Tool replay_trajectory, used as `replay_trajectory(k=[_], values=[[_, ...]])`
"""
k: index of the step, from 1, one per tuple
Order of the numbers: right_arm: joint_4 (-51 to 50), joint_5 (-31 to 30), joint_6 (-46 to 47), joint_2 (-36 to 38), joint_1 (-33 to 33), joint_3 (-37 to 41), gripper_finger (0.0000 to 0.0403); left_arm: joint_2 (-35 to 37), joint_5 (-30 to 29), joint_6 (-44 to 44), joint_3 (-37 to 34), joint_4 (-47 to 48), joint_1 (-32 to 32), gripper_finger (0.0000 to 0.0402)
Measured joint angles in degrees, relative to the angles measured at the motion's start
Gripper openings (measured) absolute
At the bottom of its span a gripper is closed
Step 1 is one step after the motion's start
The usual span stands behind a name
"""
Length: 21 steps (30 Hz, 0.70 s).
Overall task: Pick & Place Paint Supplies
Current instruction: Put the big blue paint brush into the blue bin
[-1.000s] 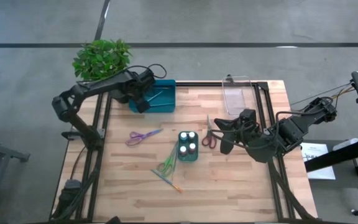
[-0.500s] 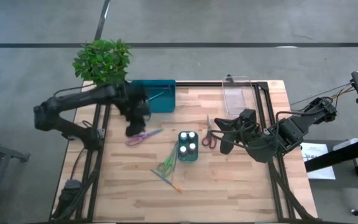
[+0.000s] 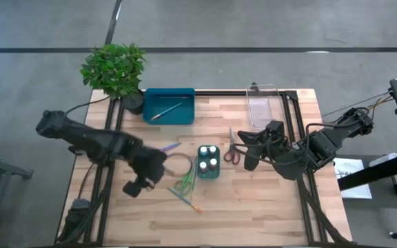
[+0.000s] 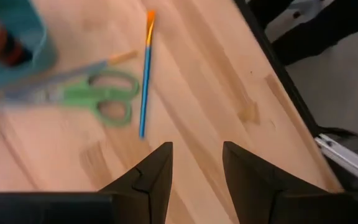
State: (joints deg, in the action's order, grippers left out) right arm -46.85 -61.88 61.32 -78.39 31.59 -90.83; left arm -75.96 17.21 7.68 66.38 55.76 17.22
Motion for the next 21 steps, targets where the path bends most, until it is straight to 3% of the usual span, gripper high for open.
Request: replay_trajectory(k=[6, 9, 12, 17, 21], values=[[0.3, 2.7, -0.1, 0.0, 0.0, 0.0, 0.0009, 0.0, -12.6, -5.1, 0.0, -6.4, 7.0, 0.015], [0.3, 9.4, -2.6, -0.5, 0.1, 0.0, 0.0009, 0.2, -19.5, -11.1, 0.4, -6.2, 7.1, 0.015], [0.8, 21.0, -6.0, -1.6, 0.0, 0.0, 0.0009, 0.9, -24.1, -18.1, 0.4, -6.4, 7.1, 0.015], [2.6, 35.6, -12.1, -5.2, 0.0, 0.0, 0.0009, 0.8, -25.8, -26.0, 0.4, -6.7, 7.1, 0.015], [9.0, 40.6, -16.3, -8.9, 0.1, 0.0, 0.0009, 0.8, -25.9, -31.6, -0.1, -6.9, 7.9, 0.015]])
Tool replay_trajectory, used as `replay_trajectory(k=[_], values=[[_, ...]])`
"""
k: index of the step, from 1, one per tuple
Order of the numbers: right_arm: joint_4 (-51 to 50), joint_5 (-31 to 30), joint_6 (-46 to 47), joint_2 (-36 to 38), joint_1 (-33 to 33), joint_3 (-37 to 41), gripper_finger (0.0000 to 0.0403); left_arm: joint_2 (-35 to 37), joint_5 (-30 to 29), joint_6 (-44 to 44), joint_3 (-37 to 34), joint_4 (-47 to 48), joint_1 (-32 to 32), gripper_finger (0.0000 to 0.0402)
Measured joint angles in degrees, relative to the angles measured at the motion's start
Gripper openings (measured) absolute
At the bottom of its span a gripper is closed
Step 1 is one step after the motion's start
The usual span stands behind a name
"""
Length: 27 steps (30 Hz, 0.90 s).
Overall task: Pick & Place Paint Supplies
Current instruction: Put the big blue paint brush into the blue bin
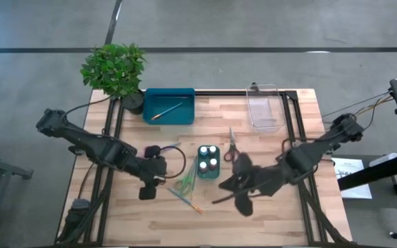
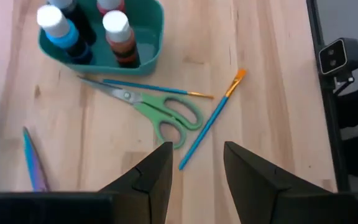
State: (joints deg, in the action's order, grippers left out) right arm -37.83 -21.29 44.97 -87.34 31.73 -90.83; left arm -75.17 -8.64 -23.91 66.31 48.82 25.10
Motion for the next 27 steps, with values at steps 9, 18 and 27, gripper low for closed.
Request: replay_trajectory(k=[9, 18, 27], values=[[11.6, -6.6, 5.7, -7.1, 1.7, 0.0, 0.0009, 0.0, -2.6, -0.2, 0.0, 2.7, 5.4, 0.015], [11.8, -9.7, 20.5, -16.4, 5.8, 0.0, 0.0021, 0.1, -6.6, -0.1, 0.0, 9.5, 14.3, 0.015], [11.9, -7.0, 16.1, -25.4, 7.8, 0.0, 0.017, 0.1, -9.5, -4.2, 0.0, 9.9, 18.7, 0.015]])
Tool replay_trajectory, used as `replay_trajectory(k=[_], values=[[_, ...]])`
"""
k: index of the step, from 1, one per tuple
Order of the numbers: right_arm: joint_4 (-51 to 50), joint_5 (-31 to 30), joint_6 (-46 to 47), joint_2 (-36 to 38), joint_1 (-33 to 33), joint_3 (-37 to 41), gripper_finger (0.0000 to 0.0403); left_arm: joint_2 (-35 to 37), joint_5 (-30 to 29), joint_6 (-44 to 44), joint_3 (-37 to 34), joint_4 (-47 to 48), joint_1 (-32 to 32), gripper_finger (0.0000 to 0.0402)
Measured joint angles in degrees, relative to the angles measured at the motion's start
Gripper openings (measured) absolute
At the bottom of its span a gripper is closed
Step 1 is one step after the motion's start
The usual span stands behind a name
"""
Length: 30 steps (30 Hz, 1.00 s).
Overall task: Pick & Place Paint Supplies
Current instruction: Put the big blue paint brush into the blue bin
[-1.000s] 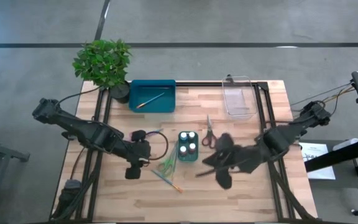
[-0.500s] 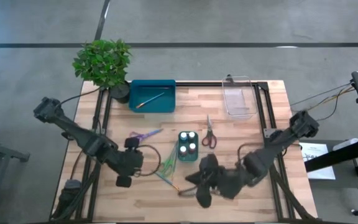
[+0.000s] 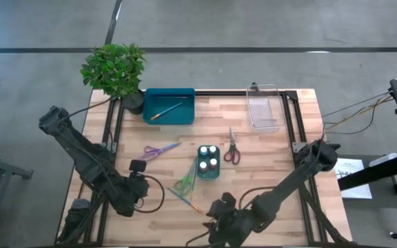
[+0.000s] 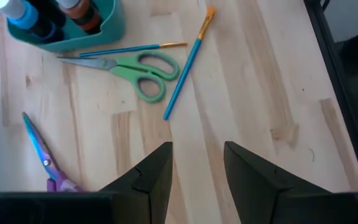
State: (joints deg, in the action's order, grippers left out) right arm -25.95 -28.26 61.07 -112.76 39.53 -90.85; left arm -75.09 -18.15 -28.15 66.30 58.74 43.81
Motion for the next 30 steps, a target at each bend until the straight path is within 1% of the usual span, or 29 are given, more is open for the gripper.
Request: replay_trajectory(k=[2, 4, 8, 12, 16, 22, 26, 30], values=[[0.0, -0.3, -1.1, -2.1, 0.1, 0.0, 0.0194, 0.0, -0.3, -1.3, 0.0, 0.0, 0.1, 0.015], [0.3, -0.4, -4.0, -4.3, 0.4, 0.0, 0.0204, 0.0, -0.3, -2.1, 0.0, 0.0, 0.1, 0.015], [1.2, -1.3, -10.1, -8.5, 1.5, 0.0, 0.0207, 0.0, -0.3, -2.3, 0.0, 0.0, 0.1, 0.015], [1.1, -3.5, -11.3, -10.7, 1.5, 0.0, 0.0208, 0.0, -0.3, -2.4, 0.0, 0.0, 0.1, 0.015], [2.6, -5.1, -11.3, -12.9, 0.7, -0.3, 0.0208, 0.0, -0.3, -2.4, 0.0, 0.0, 0.1, 0.015], [5.7, -5.5, -7.2, -16.2, -0.8, -0.2, 0.0208, 0.0, -0.3, -2.4, 0.0, 0.5, 0.1, 0.015], [6.0, -8.4, -4.5, -17.0, -1.7, -0.2, 0.0208, 0.0, -0.3, -2.4, 0.0, 1.4, 0.1, 0.015], [5.0, -10.8, -4.6, -16.8, -2.6, -0.2, 0.0208, 0.0, -0.3, -2.2, 0.0, 1.5, 0.1, 0.015]])
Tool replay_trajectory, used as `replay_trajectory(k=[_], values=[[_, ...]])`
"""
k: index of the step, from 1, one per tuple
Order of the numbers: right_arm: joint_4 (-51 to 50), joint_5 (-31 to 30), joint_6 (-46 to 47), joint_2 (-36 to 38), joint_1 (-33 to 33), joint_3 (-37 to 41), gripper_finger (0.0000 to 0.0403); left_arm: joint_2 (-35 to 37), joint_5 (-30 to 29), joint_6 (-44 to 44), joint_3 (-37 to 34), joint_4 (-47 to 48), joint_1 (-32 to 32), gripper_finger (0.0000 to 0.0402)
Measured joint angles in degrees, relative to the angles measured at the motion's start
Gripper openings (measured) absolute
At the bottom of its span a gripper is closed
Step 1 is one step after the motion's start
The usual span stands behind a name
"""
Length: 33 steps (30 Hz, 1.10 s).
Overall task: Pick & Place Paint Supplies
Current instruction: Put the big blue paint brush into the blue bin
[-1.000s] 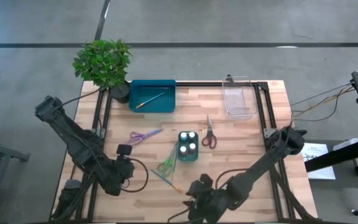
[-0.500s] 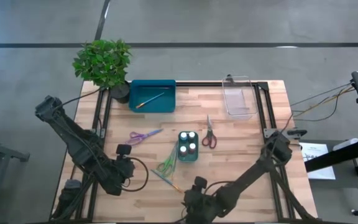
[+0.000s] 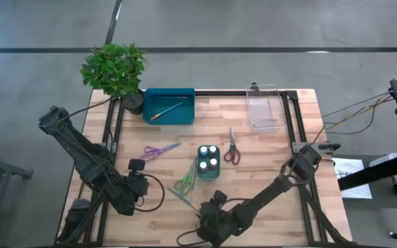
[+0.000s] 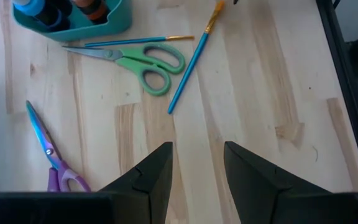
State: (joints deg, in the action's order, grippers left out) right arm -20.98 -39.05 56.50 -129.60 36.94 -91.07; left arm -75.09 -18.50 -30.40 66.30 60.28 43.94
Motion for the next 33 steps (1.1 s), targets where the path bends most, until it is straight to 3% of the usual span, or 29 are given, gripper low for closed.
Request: replay_trajectory(k=[26, 29, 33], values=[[-1.1, 1.2, 1.6, -3.3, -0.2, -0.4, 0.0206, 0.0, 1.1, 0.0, 0.0, 1.4, 0.0, 0.015], [-1.3, 1.3, 1.8, -3.3, -0.3, -0.4, 0.0187, 0.0, 1.1, -0.1, 0.0, 1.4, 0.0, 0.015], [-1.6, 1.4, 1.7, -3.3, -0.3, -0.4, 0.0132, 0.0, 1.8, -0.1, 0.0, 1.3, 0.0, 0.015]])
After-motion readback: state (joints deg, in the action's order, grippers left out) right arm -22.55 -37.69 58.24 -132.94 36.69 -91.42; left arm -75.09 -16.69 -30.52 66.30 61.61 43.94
